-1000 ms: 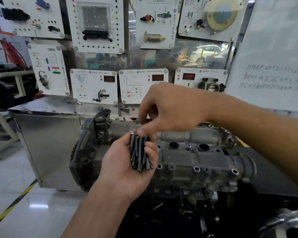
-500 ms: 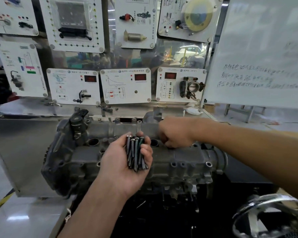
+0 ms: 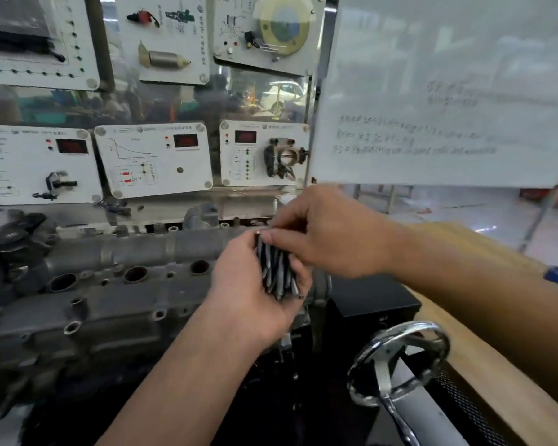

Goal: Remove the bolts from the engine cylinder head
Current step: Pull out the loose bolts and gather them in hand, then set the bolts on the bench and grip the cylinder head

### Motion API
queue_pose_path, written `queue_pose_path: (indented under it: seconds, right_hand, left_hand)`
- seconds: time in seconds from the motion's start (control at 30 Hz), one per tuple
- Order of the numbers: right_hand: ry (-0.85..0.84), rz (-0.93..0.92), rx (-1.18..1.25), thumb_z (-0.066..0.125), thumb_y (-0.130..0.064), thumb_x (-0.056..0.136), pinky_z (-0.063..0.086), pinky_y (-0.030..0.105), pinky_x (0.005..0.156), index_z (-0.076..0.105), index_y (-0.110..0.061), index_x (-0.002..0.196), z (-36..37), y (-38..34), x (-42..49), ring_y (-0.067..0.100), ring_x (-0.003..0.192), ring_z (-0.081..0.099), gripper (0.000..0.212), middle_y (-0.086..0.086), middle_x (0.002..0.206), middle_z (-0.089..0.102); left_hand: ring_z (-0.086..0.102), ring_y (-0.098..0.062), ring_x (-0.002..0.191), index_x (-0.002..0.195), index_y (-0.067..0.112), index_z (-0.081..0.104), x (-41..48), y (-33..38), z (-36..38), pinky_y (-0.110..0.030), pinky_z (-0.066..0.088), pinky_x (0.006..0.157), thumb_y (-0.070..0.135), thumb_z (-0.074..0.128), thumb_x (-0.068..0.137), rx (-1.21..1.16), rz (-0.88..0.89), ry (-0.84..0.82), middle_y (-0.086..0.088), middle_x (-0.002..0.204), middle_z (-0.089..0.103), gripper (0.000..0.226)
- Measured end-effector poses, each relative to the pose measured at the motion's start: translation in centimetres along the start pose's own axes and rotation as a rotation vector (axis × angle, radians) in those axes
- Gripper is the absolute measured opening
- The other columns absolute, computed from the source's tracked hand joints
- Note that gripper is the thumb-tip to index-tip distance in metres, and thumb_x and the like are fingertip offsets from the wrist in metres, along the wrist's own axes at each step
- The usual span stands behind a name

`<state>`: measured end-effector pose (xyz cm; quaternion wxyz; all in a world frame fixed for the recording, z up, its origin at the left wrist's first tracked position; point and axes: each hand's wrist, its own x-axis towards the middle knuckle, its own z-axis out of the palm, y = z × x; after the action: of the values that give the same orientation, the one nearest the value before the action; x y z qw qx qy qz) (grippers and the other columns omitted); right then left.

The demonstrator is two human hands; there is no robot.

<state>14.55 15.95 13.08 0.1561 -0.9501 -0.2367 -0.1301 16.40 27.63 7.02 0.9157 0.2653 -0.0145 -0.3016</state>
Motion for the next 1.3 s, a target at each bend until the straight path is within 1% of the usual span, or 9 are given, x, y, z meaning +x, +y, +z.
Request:
queue_pose_path:
  seconds: [0.2,0.3,0.43,0.57,0.67,0.9,1.0,1.13,1.3]
  right_hand:
    - [0.256,0.583,-0.211,0.061,-0.040,0.092,0.042,0.024,0.064,0.076,-0.031,0.102,-4.4,12.3,-13.7,0.001,0.067,0.054,0.020,-0.022,0.073,0.055]
    - [0.417,0.928,0.036,0.058,-0.036,0.091,0.054,0.032,0.075,0.076,-0.028,0.089,-4.7,18.2,-20.3,0.012,0.082,0.068,0.020,-0.010,0.084,0.072]
    - [0.824,1.316,0.405,0.049,-0.025,0.096,0.049,0.031,0.086,0.068,-0.018,0.087,1.3,24.3,-25.5,0.026,0.099,0.064,0.023,0.008,0.098,0.070]
    - [1.203,1.377,0.723,0.049,-0.024,0.094,0.053,0.037,0.081,0.062,-0.016,0.073,6.0,26.9,-29.5,0.033,0.093,0.065,0.026,0.008,0.087,0.070]
    - [1.437,1.369,0.835,0.052,-0.015,0.092,0.050,0.032,0.067,0.069,-0.018,0.057,7.1,27.5,-30.5,0.023,0.073,0.063,0.039,-0.001,0.064,0.067]
    - [1.303,1.393,0.543,0.050,-0.006,0.092,0.048,0.030,0.078,0.074,-0.007,0.093,7.3,27.3,-30.6,0.015,0.078,0.059,0.024,-0.007,0.073,0.062]
    - [1.239,1.406,0.465,0.050,-0.004,0.088,0.050,0.038,0.069,0.071,-0.003,0.079,7.1,27.3,-30.8,0.029,0.078,0.062,0.024,0.011,0.076,0.068]
    - [1.222,1.427,0.468,0.050,-0.004,0.086,0.045,0.036,0.062,0.068,-0.008,0.070,7.1,27.1,-31.3,0.027,0.073,0.060,0.024,0.007,0.070,0.066]
    - [1.229,1.401,0.398,0.058,-0.015,0.089,0.055,0.040,0.089,0.074,-0.012,0.106,6.1,25.2,-29.9,0.022,0.100,0.066,0.023,0.005,0.103,0.074]
  left_hand:
    - [0.046,-0.011,0.034,0.077,0.010,0.057,9.9,-15.4,8.5,-0.017,0.038,0.034,0.022,0.036,0.105,0.170,-0.266,-0.104,0.001,0.049,0.053,0.037]
    - [0.054,-0.013,0.040,0.086,0.011,0.061,13.7,-24.2,11.3,-0.018,0.042,0.039,0.024,0.037,0.104,0.269,-0.414,-0.176,-0.002,0.054,0.060,0.032]
    - [0.059,-0.024,0.071,0.087,0.013,0.060,16.2,-34.2,11.9,-0.027,0.042,0.058,0.027,0.037,0.103,0.486,-0.528,-0.106,-0.008,0.075,0.064,0.031]
    - [0.060,-0.026,0.078,0.100,-0.001,0.064,17.6,-39.6,9.6,-0.030,0.049,0.065,0.022,0.056,0.098,0.878,-0.384,0.007,-0.012,0.093,0.064,0.024]
    - [0.065,-0.025,0.074,0.092,0.003,0.068,17.9,-40.6,9.1,-0.029,0.052,0.059,0.030,0.057,0.099,0.883,-0.388,-0.062,-0.013,0.087,0.070,0.031]
    - [0.054,-0.014,0.064,0.063,0.018,0.048,18.7,-40.3,8.3,-0.029,0.045,0.064,0.059,0.035,0.101,0.881,-0.419,-0.337,-0.003,0.066,0.050,0.057]
    - [0.067,0.001,0.070,0.080,0.024,0.059,18.9,-40.4,8.5,-0.018,0.050,0.065,0.069,0.027,0.097,0.927,-0.460,-0.432,0.011,0.073,0.070,0.058]
    - [0.065,0.009,0.061,0.095,0.036,0.056,18.5,-40.5,8.8,-0.012,0.048,0.053,0.072,0.024,0.095,1.005,-0.409,-0.481,0.022,0.067,0.068,0.048]
    - [0.061,-0.003,0.091,0.125,0.014,0.064,16.4,-37.4,9.0,-0.006,0.046,0.065,0.052,0.035,0.103,1.198,-0.192,-0.460,0.014,0.094,0.063,0.053]
